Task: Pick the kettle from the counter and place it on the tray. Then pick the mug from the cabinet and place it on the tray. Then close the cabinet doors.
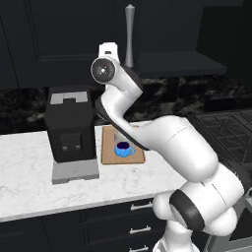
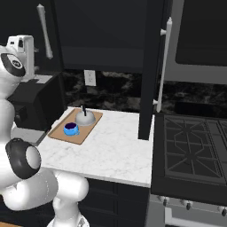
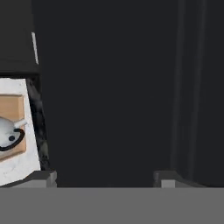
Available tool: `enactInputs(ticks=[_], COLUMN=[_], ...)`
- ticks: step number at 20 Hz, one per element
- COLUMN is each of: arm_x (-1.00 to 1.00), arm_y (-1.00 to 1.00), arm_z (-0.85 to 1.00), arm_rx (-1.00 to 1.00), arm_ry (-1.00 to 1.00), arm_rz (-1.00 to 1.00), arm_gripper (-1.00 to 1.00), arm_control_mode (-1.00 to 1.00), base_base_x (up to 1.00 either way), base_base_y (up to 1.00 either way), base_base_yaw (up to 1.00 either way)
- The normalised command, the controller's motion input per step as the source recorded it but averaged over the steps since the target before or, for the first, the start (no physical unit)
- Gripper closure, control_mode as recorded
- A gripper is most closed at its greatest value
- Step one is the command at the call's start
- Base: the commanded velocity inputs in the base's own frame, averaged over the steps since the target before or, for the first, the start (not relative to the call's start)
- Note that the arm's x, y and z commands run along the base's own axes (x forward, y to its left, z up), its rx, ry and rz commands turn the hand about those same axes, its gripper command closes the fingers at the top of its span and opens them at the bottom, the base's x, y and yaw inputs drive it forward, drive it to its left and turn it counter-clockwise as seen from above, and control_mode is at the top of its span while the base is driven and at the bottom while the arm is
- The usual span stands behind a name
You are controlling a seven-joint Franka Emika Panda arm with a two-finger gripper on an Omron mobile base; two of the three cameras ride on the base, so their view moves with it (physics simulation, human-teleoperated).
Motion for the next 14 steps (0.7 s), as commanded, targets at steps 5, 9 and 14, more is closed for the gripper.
enactInputs(ticks=[5,9,14], arm_x=[0.73,0.37,0.13], arm_y=[-0.04,0.00,0.01], arm_z=[-0.02,-0.02,-0.13], arm_rx=[0.01,0.00,0.00], arm_ry=[0.00,0.00,0.00], arm_rz=[0.17,0.27,0.26], arm_gripper=[-1.00,-1.00,-1.00], arm_control_mode=[-1.00,-1.00,-1.00], base_base_x=[0.00,0.00,0.00], base_base_y=[0.00,0.00,0.00], base_base_yaw=[0.00,0.00,0.00])
